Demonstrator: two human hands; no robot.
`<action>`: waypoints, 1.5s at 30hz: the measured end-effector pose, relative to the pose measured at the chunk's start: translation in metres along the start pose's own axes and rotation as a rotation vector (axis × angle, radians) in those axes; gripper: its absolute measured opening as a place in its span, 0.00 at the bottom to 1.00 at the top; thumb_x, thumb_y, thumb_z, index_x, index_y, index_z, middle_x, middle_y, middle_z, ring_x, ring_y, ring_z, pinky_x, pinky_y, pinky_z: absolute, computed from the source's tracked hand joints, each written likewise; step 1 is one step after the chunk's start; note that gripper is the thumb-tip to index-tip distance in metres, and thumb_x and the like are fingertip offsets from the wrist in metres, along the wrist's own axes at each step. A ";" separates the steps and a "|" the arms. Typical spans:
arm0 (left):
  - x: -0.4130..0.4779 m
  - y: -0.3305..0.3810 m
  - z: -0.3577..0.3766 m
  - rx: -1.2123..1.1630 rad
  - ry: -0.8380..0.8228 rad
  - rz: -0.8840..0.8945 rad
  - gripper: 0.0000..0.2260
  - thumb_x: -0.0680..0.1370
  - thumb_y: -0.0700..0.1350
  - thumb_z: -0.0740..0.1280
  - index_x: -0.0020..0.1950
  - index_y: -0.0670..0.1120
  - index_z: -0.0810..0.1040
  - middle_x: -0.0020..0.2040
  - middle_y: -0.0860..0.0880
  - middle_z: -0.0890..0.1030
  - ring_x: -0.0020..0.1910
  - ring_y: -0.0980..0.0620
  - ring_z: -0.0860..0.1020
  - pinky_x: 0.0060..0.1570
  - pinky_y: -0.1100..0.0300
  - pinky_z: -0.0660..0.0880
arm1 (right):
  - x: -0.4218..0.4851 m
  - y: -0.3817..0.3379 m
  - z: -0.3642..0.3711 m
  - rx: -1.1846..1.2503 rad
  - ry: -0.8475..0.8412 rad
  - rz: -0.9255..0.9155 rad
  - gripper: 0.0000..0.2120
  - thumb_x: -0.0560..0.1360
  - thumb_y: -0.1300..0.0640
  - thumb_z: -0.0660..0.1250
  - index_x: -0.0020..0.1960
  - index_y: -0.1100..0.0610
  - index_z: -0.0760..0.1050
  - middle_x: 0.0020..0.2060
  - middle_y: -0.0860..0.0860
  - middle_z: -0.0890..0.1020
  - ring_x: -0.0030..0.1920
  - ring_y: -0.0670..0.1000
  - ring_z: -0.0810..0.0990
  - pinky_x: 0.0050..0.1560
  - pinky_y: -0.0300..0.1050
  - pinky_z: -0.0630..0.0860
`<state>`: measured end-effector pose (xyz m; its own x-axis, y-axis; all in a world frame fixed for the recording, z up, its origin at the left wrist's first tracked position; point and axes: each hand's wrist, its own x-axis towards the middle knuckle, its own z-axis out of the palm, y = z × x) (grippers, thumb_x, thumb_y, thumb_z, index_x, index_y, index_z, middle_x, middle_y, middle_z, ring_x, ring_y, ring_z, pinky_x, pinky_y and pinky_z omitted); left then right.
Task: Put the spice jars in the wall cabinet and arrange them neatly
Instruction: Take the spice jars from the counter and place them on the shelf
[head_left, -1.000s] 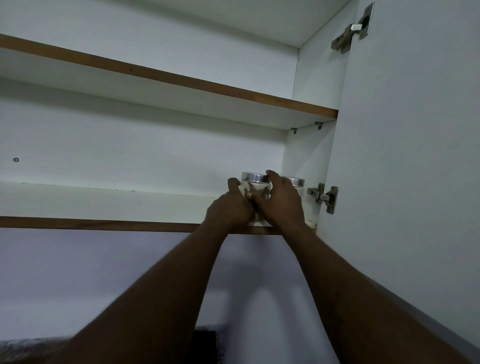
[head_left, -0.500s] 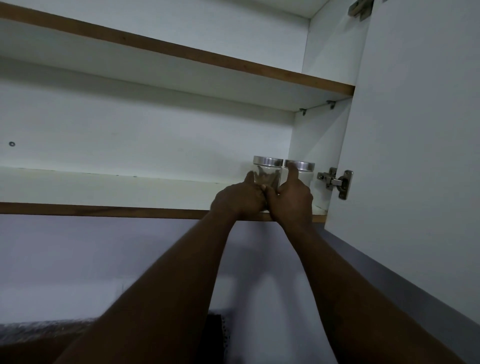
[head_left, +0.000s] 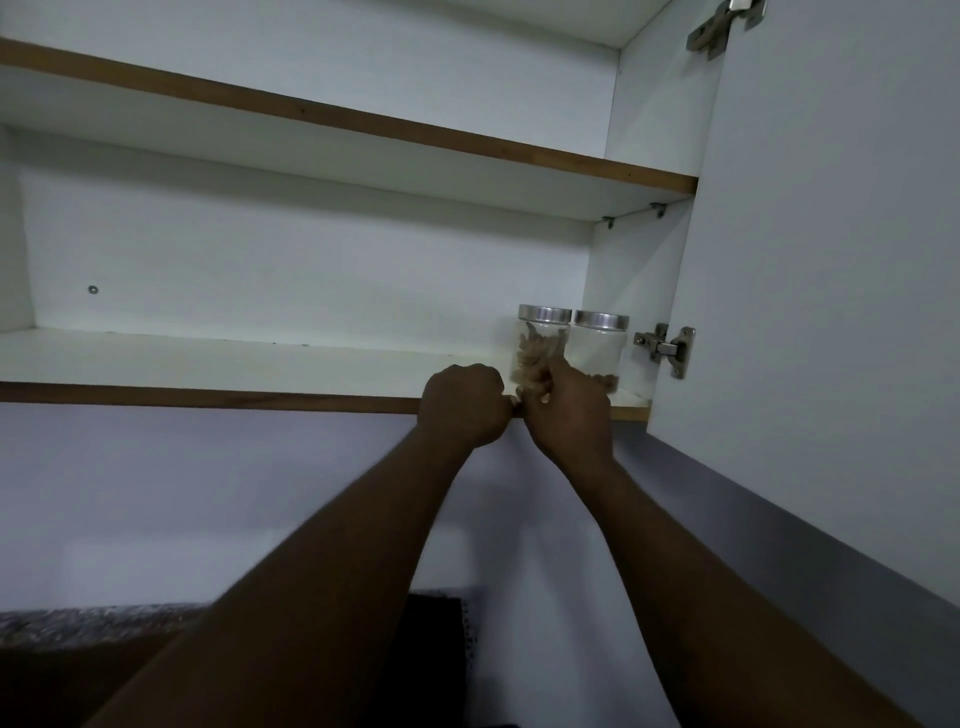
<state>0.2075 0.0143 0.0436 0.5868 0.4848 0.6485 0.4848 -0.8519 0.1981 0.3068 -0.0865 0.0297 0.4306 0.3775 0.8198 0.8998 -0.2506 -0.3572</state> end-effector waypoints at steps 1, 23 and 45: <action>-0.007 -0.003 -0.007 -0.026 0.021 0.004 0.13 0.79 0.53 0.64 0.55 0.49 0.85 0.52 0.48 0.85 0.52 0.45 0.82 0.48 0.57 0.73 | -0.007 -0.007 -0.003 0.028 0.006 -0.016 0.04 0.76 0.59 0.68 0.50 0.55 0.80 0.43 0.49 0.84 0.44 0.50 0.82 0.44 0.48 0.78; -0.441 -0.168 0.069 -0.347 -0.581 -0.288 0.12 0.76 0.49 0.70 0.60 0.50 0.81 0.53 0.48 0.85 0.50 0.47 0.83 0.51 0.54 0.78 | -0.424 -0.087 0.095 0.125 -0.940 0.134 0.07 0.76 0.51 0.68 0.53 0.50 0.78 0.51 0.52 0.83 0.52 0.54 0.82 0.54 0.52 0.78; -0.590 -0.178 0.105 -0.037 -0.939 -0.170 0.35 0.73 0.51 0.73 0.77 0.54 0.64 0.71 0.49 0.73 0.65 0.43 0.67 0.60 0.51 0.71 | -0.612 -0.100 0.123 -0.087 -1.349 0.241 0.39 0.78 0.43 0.67 0.82 0.52 0.54 0.81 0.53 0.60 0.79 0.52 0.60 0.78 0.47 0.56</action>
<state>-0.1571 -0.0992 -0.4514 0.7994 0.5497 -0.2424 0.5998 -0.7535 0.2691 -0.0383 -0.1829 -0.4910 0.3534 0.8702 -0.3434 0.8078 -0.4690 -0.3571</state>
